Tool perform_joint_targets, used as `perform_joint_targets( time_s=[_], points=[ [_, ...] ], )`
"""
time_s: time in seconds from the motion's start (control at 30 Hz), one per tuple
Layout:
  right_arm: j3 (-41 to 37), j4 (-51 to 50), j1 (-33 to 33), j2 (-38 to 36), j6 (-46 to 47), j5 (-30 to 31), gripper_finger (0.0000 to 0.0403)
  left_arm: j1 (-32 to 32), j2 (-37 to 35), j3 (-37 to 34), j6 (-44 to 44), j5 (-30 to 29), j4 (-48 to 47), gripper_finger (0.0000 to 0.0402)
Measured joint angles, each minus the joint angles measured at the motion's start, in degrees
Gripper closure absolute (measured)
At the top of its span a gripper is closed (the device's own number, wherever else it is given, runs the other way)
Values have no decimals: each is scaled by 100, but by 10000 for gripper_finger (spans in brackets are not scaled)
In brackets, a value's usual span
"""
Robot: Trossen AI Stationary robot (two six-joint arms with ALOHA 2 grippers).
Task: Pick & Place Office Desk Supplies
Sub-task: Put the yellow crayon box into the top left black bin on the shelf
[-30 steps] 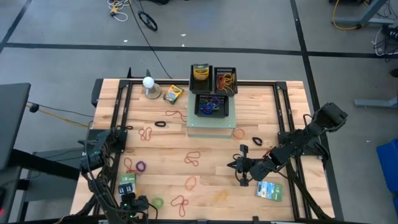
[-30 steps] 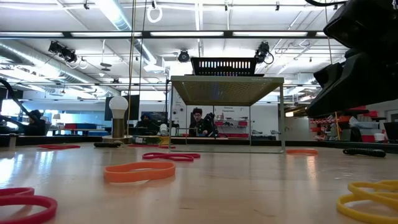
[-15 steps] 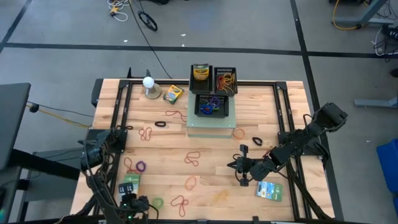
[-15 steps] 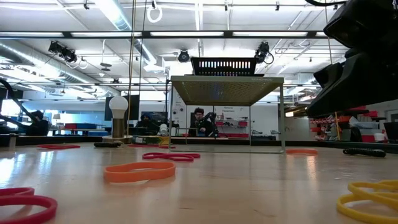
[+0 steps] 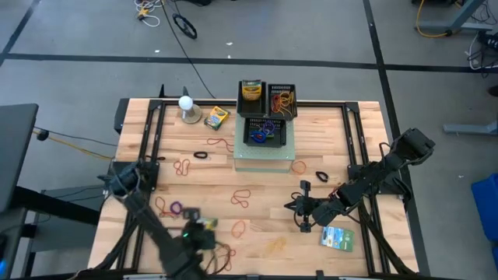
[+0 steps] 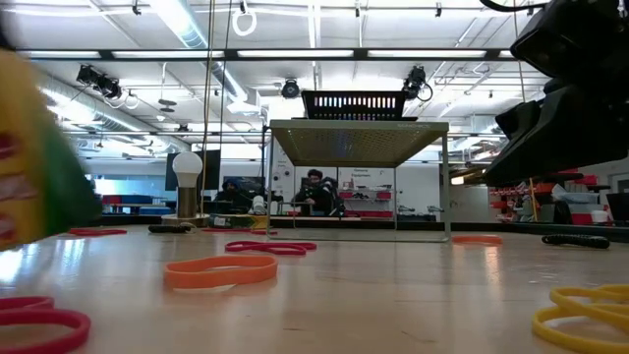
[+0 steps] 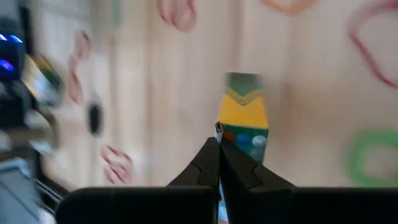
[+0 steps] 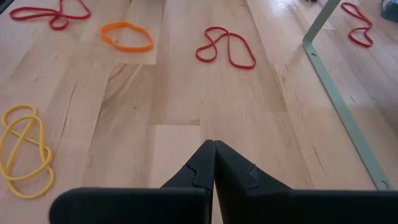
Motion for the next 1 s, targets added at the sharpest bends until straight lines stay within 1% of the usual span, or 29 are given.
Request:
perform_joint_targets(
  time_s=[0.13, 0.27, 0.37, 0.47, 0.53, 0.6, 0.7, 0.77, 0.9, 1.0],
  points=[
    [0, 0, -1, 0, 0, -2, 389, 587, -24, 0, 1184, -321, 238, 398],
    [0, 0, -1, 0, 27, -5, 389, 1071, -24, 0, 2272, -485, 757, 398],
    [0, 2, -1, 0, 107, -46, 389, 1339, -24, 0, 2930, -580, 1209, 398],
    [0, 44, 0, 0, 168, -136, 389, 1523, -24, 0, 3403, -555, 1518, 398],
    [0, 85, 1, 0, 167, -144, 389, 1591, -34, 0, 3635, -471, 1617, 398],
    [0, 133, -3, 0, 162, -142, 389, 1603, -86, 0, 3732, -269, 1742, 398],
    [0, 183, -37, 0, 149, -144, 389, 1619, -253, 0, 3793, 96, 2137, 398],
    [0, 224, -38, 0, 143, -143, 389, 1628, -380, 0, 3800, 210, 2337, 398],
    [0, 328, -38, 16, 56, -143, 389, 1779, -485, 2, 3755, 519, 2402, 397],
    [0, 350, -42, 17, 48, -142, 389, 2019, -463, 2, 3737, 922, 2418, 397]
  ],
)
